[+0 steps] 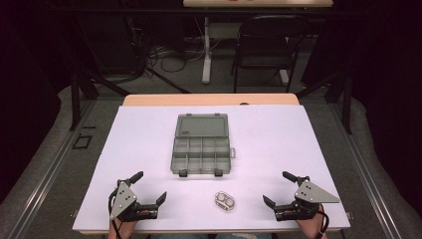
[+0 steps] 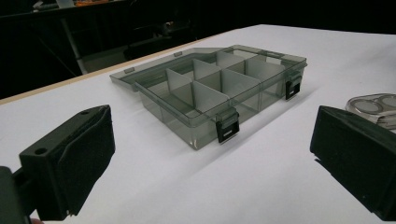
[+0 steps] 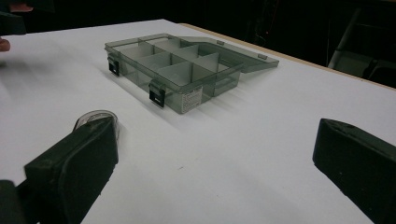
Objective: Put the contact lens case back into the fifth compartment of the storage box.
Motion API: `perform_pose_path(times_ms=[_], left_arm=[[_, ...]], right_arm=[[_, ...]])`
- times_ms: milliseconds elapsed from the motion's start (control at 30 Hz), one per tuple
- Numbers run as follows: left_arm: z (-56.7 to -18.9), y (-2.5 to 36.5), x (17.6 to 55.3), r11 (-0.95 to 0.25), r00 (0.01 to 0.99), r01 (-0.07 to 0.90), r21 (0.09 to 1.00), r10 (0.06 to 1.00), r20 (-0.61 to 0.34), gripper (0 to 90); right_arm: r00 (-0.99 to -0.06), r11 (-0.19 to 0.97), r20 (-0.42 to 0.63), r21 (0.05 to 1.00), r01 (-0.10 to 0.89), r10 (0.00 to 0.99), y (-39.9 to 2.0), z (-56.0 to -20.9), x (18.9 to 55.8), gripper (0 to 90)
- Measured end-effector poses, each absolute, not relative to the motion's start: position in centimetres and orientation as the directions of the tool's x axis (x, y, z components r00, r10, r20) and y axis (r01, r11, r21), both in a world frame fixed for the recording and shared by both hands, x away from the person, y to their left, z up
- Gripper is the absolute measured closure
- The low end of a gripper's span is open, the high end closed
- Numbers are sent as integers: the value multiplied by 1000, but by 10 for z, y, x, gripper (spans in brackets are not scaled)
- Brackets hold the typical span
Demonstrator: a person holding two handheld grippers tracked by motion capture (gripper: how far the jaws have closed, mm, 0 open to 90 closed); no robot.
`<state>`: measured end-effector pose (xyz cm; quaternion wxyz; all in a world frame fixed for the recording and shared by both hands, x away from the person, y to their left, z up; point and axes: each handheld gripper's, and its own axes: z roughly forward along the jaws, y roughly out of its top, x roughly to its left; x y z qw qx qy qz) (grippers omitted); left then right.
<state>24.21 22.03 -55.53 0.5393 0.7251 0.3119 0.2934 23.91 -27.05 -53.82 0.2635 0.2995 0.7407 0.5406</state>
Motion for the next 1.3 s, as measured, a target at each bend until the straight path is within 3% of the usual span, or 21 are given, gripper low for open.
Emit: perform_pose_path(times_ms=[1300], left_arm=[[-553,221,243,-222,624,138,965,777,90,1]], right_arm=[[-721,270,-18,933,236,693,-217,-533,250,0]])
